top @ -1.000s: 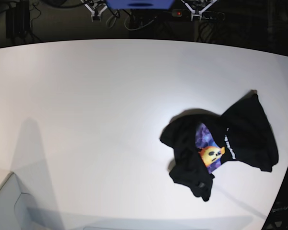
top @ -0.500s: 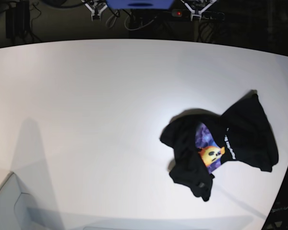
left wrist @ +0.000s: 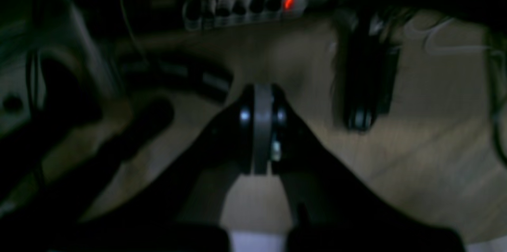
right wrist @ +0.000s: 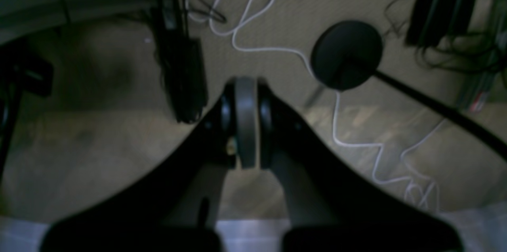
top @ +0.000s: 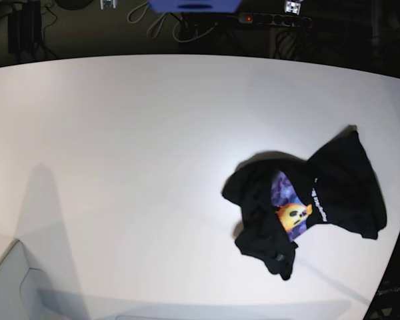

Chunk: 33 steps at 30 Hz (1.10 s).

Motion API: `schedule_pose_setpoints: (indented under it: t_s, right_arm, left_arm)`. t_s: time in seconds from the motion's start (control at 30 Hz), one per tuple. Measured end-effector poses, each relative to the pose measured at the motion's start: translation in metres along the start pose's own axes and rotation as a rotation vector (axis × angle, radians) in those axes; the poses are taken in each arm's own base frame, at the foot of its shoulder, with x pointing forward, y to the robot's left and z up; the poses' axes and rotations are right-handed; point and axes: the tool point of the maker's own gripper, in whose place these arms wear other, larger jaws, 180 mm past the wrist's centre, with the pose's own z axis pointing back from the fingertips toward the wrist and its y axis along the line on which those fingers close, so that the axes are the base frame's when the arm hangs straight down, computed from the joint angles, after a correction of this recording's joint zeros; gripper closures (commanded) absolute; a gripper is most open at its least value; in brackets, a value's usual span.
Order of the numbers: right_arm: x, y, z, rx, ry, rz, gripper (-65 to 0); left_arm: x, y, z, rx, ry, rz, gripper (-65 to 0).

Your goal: Layout the t-shirt on the table in an organized manner, then fold the t-shirt properly

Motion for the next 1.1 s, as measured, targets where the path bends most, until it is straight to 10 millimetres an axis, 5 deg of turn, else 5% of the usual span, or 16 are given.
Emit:
schedule_pose_setpoints:
  t_s: [0.13, 0.37, 0.6, 0.77, 1.0, 1.1]
  right_arm:
    - [0.031, -0.019, 0.031, -0.021, -0.12, 0.047, 0.0]
    - [0.113, -0.015, 0.098, -0.01, -0.391, 0.057, 0.0]
    - [0.191, -0.035, 0.155, -0.073, -0.621, 0.056, 0.0]
    - [0.236, -0.034, 0.168, -0.079, -0.675, 0.043, 0.0]
    - [0.31, 0.008, 0.176, 0.018, -0.812, -0.014, 0.0]
    - [0.34, 0.049, 0.181, 0.125, -0.835, -0.003, 0.0]
  left_arm:
    - [0.034, 0.004, 0.038, -0.017, -0.132, 0.039, -0.1]
    - [0.115, 0.022, 0.113, -0.103, -0.381, 0.164, -0.1]
    - [0.153, 0.016, 0.16, -0.208, -0.467, 0.178, -0.1]
    - [0.19, 0.059, 0.185, -0.077, -0.598, 0.215, -0.1]
    - [0.209, 0.111, 0.211, 0.101, -0.715, 0.286, -0.1]
    - [0.21, 0.12, 0.214, 0.128, -0.723, 0.281, -0.1]
